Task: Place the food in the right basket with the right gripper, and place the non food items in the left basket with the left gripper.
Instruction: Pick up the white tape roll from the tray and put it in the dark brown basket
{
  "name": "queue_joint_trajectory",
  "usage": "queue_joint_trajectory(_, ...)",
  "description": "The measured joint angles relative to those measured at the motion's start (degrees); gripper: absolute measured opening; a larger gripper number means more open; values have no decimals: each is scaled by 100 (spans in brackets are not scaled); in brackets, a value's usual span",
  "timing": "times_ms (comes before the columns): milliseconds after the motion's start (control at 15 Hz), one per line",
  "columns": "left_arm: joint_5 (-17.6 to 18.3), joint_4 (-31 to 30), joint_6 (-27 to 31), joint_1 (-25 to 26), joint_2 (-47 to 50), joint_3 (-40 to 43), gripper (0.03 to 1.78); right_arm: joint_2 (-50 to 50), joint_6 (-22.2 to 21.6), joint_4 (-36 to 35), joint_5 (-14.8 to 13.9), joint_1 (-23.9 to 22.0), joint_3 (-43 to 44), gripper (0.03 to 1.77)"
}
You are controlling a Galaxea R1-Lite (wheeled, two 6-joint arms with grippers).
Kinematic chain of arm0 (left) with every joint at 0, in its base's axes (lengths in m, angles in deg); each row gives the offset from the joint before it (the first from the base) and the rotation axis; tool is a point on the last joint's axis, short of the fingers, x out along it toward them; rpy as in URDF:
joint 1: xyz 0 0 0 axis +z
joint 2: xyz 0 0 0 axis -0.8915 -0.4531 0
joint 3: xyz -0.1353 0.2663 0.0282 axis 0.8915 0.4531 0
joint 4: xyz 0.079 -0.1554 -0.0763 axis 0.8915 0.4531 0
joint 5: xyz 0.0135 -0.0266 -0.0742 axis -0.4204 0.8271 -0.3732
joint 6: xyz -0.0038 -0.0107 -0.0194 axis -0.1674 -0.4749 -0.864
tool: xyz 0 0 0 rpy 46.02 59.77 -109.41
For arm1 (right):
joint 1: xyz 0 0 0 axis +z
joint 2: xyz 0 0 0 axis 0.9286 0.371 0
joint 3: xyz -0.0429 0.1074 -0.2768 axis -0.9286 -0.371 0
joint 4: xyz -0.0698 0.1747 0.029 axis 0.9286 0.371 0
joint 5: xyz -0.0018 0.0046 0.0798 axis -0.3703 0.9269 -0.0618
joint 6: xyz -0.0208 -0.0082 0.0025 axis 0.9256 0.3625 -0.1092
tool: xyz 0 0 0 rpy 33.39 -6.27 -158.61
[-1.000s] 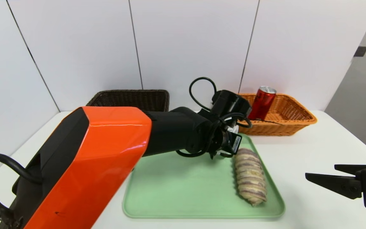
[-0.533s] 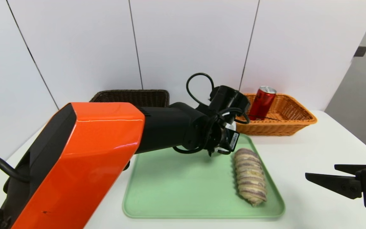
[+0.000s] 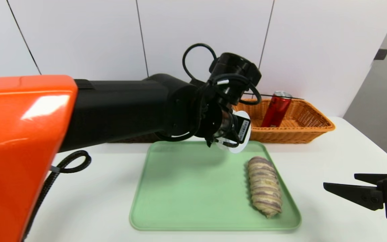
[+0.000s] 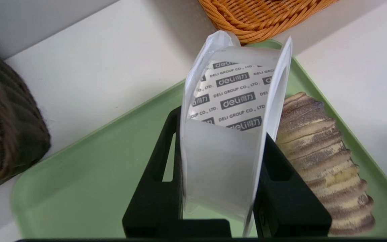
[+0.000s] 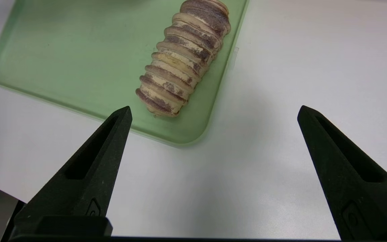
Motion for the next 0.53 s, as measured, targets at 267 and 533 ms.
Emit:
queue_joint_trajectory(267, 9, 294, 256, 540, 590, -6, 56, 0, 15, -11, 13, 5, 41, 170)
queue_joint_trajectory(533, 52, 272, 640, 1428, 926, -26, 56, 0, 13, -4, 13, 5, 29, 170)
